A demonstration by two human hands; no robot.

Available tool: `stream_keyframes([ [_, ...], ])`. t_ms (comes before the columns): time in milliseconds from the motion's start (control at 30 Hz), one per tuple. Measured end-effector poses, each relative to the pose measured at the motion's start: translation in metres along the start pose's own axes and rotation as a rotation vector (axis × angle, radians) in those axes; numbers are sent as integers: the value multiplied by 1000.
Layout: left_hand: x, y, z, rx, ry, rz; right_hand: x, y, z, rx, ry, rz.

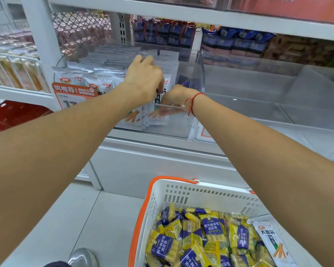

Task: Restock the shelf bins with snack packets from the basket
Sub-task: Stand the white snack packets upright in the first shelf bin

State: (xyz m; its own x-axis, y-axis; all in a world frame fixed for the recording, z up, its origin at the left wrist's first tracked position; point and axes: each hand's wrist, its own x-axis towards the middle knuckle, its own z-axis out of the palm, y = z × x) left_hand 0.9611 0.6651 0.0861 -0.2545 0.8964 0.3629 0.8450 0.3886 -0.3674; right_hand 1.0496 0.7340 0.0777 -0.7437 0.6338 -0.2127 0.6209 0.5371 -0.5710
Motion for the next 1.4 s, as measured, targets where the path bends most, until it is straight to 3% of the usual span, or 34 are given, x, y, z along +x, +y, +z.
stream_keyframes([
  [100,0,2,-2,81,-92,42,-6,-3,-4,-159,-23,8],
  [200,-1,4,-10,120,-181,71,-15,-7,-9,-81,-53,-13],
  [300,-14,1,-17,58,-230,74,-30,1,-8,-44,21,-80],
  [400,-44,10,-25,-181,-45,13,-68,22,-1,7,209,-242],
  [500,-81,34,-33,-493,186,-177,-118,60,10,2,433,-415],
  [567,-103,52,-33,-528,301,-217,-144,87,18,14,471,-410],
  [633,-120,72,-35,-578,308,-212,-165,115,24,45,424,-320],
  [700,-129,96,-39,-665,188,-212,-185,144,31,63,351,-228],
  [867,-144,166,-23,-781,-407,-118,-224,226,59,133,140,60],
  [933,-153,196,-10,-865,-564,-90,-238,266,77,127,65,192],
  [1133,-192,280,38,-943,-827,-11,-266,356,116,63,1,498],
  [1267,-224,321,68,-793,-1001,262,-269,390,136,-10,56,622],
  [1333,-235,331,77,-702,-1024,341,-266,400,147,-11,57,652],
  [1400,-239,335,84,-684,-949,316,-264,407,162,-75,36,674],
])
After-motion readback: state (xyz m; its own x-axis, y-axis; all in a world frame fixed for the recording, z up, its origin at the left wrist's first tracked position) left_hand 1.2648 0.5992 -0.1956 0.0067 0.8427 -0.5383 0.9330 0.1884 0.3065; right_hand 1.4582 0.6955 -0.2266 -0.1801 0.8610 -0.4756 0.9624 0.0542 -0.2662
